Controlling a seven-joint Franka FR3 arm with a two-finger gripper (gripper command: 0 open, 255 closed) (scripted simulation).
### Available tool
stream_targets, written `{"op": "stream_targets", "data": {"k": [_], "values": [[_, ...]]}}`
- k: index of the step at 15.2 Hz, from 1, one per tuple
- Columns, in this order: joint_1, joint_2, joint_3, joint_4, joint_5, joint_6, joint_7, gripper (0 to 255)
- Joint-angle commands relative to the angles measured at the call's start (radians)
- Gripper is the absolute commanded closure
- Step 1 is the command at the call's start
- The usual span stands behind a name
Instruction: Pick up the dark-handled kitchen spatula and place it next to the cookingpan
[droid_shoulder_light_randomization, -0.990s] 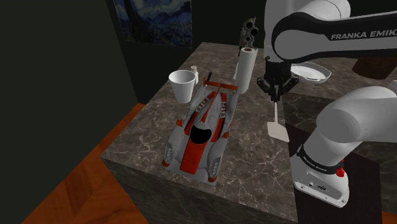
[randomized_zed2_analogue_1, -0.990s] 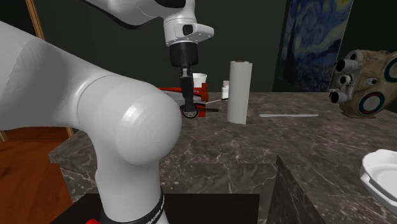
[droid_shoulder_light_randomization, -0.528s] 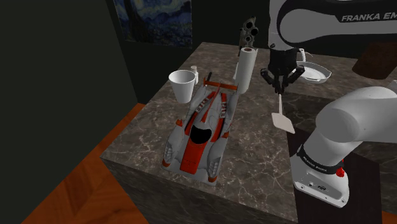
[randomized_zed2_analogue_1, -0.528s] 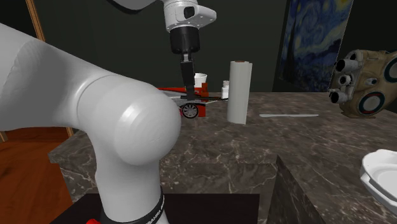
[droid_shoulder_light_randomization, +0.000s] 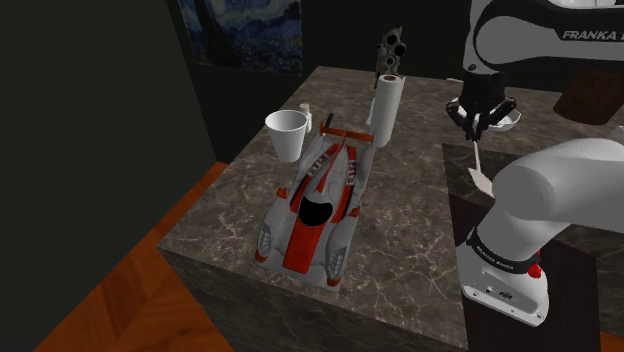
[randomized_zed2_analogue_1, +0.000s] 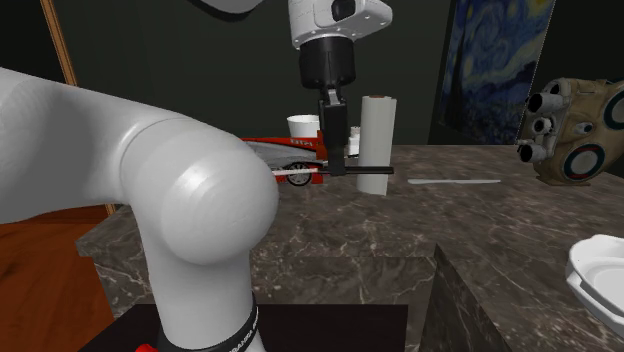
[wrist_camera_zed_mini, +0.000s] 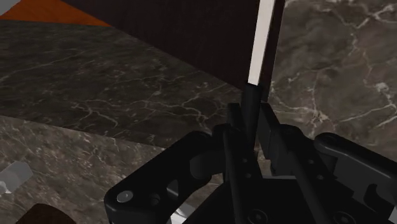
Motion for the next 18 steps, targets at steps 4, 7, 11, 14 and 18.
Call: {"op": "stream_targets", "data": {"k": [4,7,11,14,18], "values": [[-0.098,-0.036,-0.162,-0.019,-0.162,0.018,-0.144,255],[-0.158,-0.023,-0.259,-0.015,-0.258,0.051,-0.223,255],[-0.225,0.028,-0.389,0.013,-0.378,0.109,-0.319,255],[-0.263,0.088,-0.483,0.049,-0.457,0.161,-0.383,255],[-0.289,0.186,-0.603,0.117,-0.544,0.232,-0.461,255]]}}
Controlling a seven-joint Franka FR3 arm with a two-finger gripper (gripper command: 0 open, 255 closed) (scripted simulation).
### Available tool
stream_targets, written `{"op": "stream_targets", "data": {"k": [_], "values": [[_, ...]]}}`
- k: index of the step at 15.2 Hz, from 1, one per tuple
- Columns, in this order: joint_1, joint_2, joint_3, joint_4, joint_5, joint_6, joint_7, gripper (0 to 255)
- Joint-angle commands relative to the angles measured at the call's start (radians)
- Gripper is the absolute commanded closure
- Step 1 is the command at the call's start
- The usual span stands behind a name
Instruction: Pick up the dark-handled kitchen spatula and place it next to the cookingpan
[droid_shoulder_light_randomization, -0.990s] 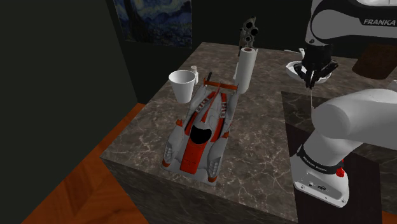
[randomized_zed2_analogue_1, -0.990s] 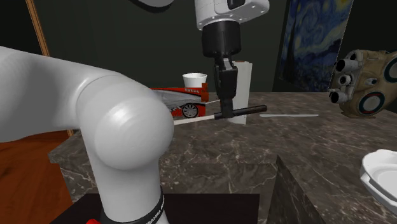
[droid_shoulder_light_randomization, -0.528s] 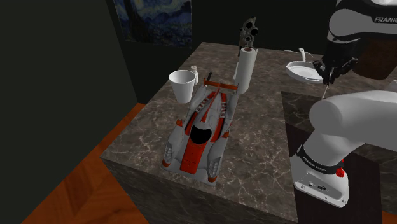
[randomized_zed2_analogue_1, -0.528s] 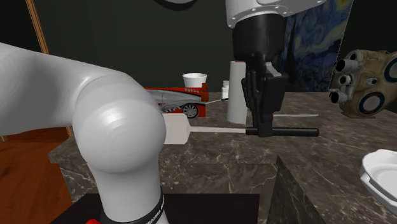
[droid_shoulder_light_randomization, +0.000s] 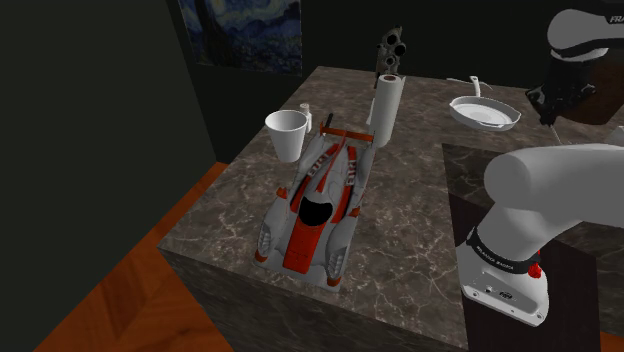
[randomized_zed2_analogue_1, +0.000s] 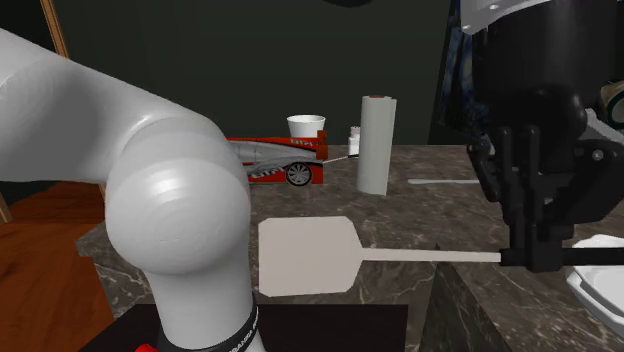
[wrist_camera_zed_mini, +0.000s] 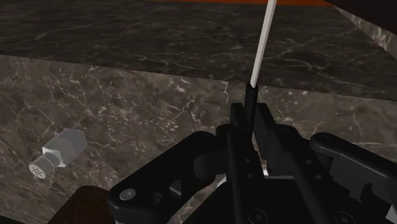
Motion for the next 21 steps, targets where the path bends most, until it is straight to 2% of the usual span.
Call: {"op": "stream_targets", "data": {"k": [1,7,13,18,21], "values": [[-0.010,0.048,-0.061,0.032,-0.042,0.037,-0.039,255],[0.012,0.216,-0.236,0.175,-0.112,0.140,-0.148,255],[0.091,0.396,-0.425,0.348,-0.111,0.237,-0.271,255],[0.217,0.562,-0.628,0.511,-0.040,0.316,-0.400,255],[0.348,0.678,-0.808,0.617,0.051,0.364,-0.502,255]]}}
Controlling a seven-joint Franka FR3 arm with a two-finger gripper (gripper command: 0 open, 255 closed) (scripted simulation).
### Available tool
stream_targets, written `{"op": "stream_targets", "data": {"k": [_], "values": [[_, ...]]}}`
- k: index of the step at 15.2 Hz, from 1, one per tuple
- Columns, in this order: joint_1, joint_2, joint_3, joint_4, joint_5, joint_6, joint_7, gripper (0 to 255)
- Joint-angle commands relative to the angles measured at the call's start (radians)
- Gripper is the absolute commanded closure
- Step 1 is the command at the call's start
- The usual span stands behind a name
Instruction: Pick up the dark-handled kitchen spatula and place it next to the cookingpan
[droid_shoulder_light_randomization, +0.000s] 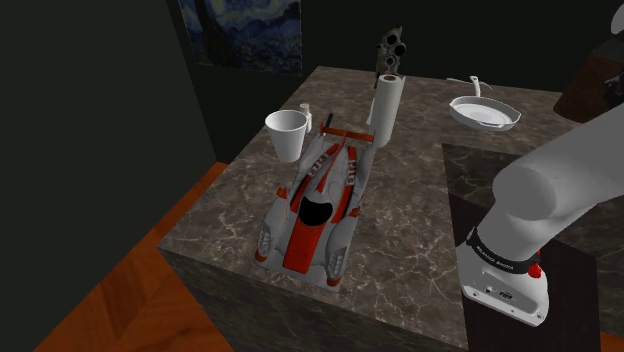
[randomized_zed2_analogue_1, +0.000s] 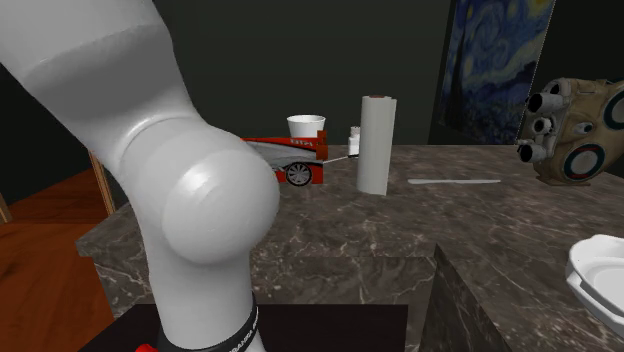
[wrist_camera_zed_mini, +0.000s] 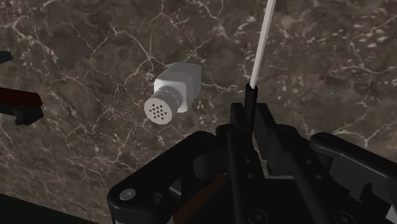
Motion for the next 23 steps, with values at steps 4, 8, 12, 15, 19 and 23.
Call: {"op": "stream_targets", "data": {"k": [4,8,12,15,19,23], "values": [[0.367,0.145,-0.438,0.142,0.139,0.071,-0.143,255],[0.433,0.121,-0.508,0.114,0.094,0.109,-0.108,255],[0.498,0.097,-0.580,0.090,0.050,0.146,-0.074,255],[0.545,0.076,-0.631,0.074,0.012,0.172,-0.046,255],[0.603,0.044,-0.696,0.057,-0.043,0.203,-0.005,255],[0.657,0.011,-0.759,0.045,-0.100,0.233,0.037,255]]}}
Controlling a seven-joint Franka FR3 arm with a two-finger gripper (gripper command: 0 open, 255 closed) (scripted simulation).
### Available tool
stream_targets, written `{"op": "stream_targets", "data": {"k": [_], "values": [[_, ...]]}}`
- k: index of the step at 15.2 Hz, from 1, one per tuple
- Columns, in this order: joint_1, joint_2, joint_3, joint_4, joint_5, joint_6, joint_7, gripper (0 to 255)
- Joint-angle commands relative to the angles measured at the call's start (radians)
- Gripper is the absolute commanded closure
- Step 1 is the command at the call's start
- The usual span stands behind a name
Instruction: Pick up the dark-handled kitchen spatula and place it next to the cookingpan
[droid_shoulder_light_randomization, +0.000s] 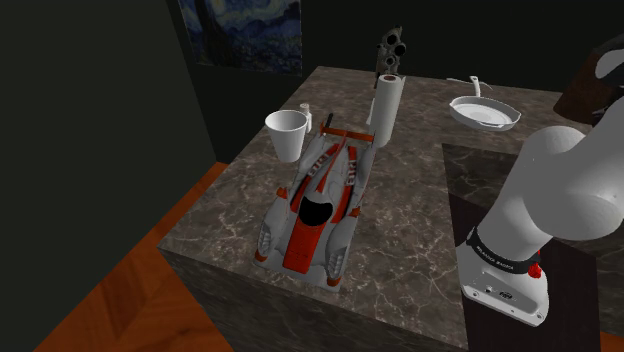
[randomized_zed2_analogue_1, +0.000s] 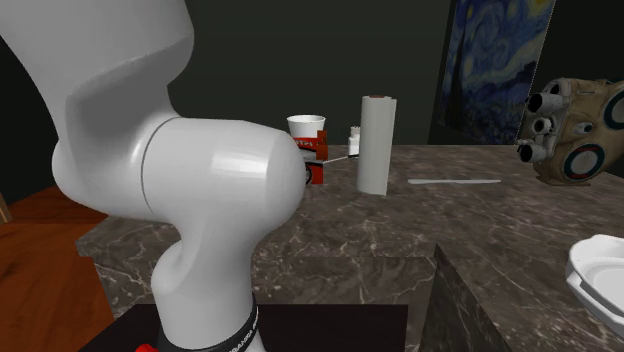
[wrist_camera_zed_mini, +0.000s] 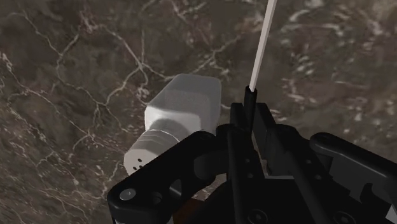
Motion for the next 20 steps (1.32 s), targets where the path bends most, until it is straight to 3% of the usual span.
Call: {"op": "stream_targets", "data": {"k": [1,10,11,16,20], "values": [[0.024,-0.015,-0.028,-0.007,-0.028,0.015,0.021,255],[0.033,-0.021,-0.039,-0.009,-0.038,0.020,0.028,255],[0.033,-0.021,-0.039,-0.009,-0.038,0.020,0.028,0],[0.033,-0.021,-0.039,-0.009,-0.038,0.020,0.028,0],[-0.161,0.099,0.171,-0.022,0.133,-0.024,-0.077,0]]}}
